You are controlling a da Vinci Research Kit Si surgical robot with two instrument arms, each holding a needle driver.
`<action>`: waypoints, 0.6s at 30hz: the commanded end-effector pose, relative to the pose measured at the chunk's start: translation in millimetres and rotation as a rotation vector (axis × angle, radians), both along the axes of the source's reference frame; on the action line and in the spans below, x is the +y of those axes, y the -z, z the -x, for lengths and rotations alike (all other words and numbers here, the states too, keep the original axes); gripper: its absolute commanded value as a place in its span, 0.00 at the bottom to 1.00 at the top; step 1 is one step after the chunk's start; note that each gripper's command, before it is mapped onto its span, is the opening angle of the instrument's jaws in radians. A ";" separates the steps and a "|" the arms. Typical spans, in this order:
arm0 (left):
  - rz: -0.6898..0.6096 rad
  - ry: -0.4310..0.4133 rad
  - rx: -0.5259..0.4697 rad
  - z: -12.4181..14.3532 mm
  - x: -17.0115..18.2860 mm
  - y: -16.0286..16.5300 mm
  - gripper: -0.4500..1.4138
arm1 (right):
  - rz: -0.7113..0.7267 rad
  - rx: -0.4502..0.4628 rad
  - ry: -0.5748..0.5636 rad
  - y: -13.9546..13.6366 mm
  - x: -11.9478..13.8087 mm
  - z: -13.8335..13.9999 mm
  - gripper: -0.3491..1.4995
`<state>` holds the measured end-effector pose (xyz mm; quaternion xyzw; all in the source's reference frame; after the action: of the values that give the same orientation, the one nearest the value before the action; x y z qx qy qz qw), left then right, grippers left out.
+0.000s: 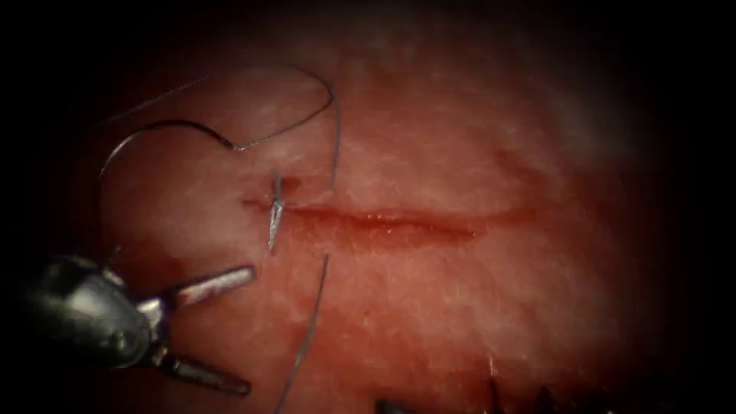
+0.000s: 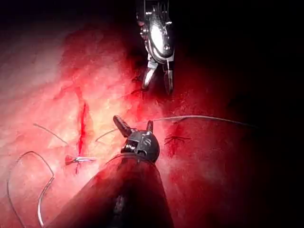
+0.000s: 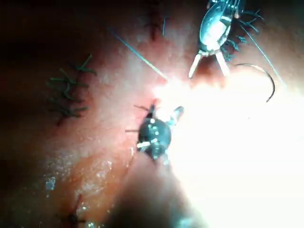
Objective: Wound Closure
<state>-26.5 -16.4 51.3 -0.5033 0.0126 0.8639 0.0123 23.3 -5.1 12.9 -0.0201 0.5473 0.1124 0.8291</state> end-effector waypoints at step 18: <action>0.130 -0.130 0.060 0.9 -2.8 -1.8 0.48 | 0.002 -0.002 -0.049 0.1 -0.2 3.9 0.89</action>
<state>-26.8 -17.8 52.6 -0.4758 0.0414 0.8753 -0.0756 18.7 -4.2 12.5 -0.0374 0.5458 0.1311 0.8267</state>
